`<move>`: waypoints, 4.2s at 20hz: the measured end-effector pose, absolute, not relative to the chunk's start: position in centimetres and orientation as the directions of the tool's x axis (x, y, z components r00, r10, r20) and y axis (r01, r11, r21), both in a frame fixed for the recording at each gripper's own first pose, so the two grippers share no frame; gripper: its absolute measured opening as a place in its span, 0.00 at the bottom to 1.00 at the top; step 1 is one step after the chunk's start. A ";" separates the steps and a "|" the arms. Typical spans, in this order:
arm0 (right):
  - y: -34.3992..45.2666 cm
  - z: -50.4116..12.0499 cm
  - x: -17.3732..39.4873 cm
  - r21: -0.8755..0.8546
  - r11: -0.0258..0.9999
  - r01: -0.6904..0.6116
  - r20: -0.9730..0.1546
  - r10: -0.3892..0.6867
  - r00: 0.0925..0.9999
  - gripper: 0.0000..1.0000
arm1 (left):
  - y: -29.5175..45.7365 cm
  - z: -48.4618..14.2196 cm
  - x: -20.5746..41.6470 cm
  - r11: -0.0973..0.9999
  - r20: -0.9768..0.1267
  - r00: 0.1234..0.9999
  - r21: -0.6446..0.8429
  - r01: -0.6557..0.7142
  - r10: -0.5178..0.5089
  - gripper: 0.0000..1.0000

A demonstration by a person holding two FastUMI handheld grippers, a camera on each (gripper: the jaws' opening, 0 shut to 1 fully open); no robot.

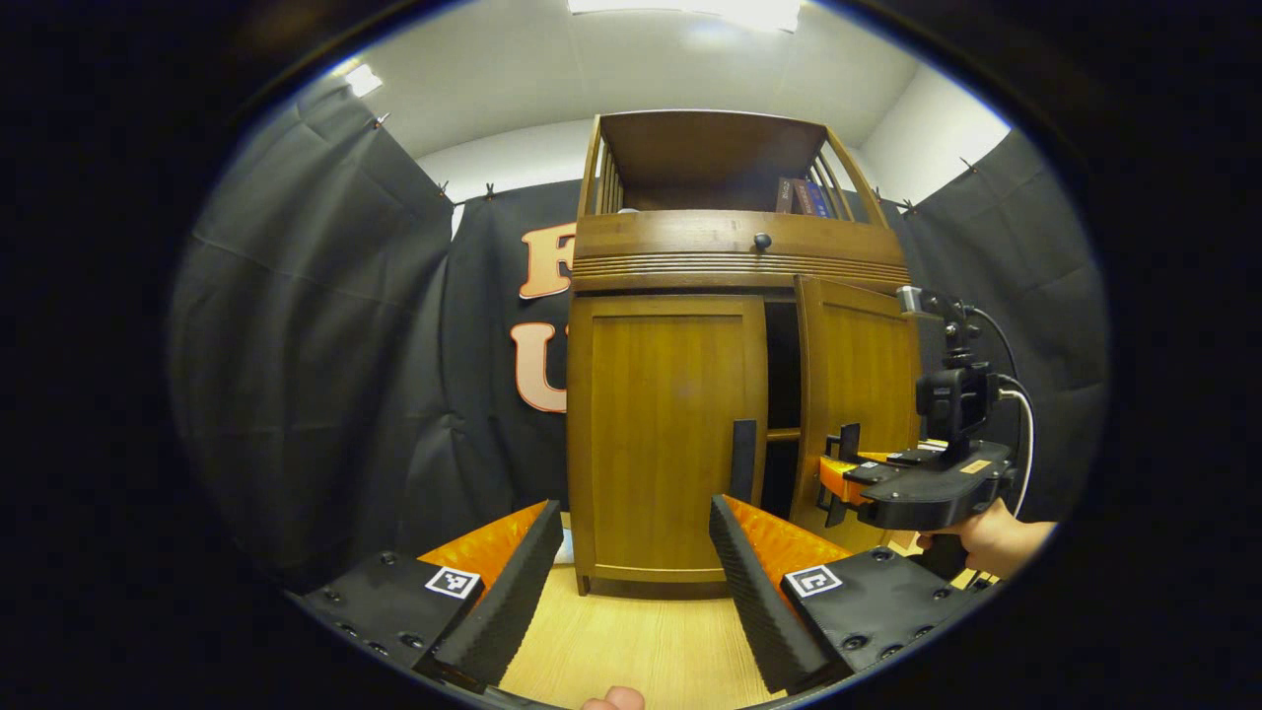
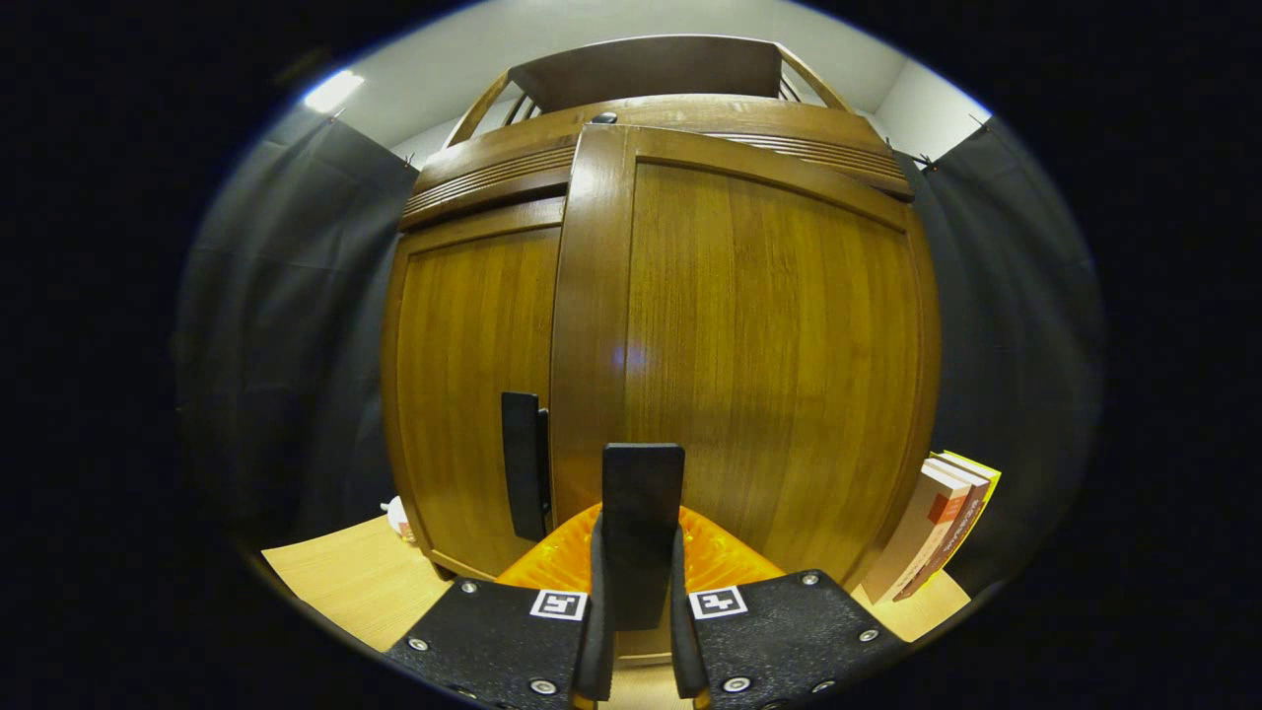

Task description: Open the right door of the double-door shoe cabinet with the right hand, and open the left door with the left hand.

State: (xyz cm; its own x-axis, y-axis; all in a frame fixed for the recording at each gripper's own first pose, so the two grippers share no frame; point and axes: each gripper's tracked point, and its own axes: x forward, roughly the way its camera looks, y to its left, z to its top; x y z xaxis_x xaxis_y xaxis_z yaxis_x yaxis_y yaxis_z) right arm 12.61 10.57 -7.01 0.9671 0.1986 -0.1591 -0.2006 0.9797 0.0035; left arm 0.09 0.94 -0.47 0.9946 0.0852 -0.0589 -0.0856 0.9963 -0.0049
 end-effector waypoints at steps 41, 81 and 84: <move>-17.5 -5.7 0.6 0.061 0.984 -0.168 -0.150 0.176 0.973 0.05 | -1.8 -1.0 5.4 0.997 -0.087 0.994 0.033 0.065 -0.062 0.98; -26.4 -2.6 -7.1 0.074 0.984 0.161 -0.077 -0.155 0.985 0.98 | -1.8 -9.4 23.7 0.994 -0.130 0.985 0.000 0.111 -0.110 0.67; -26.0 -3.0 -7.2 0.077 0.984 0.161 -0.087 -0.154 0.984 0.98 | -1.8 -9.4 23.6 0.996 -0.144 0.986 0.024 0.086 -0.082 0.41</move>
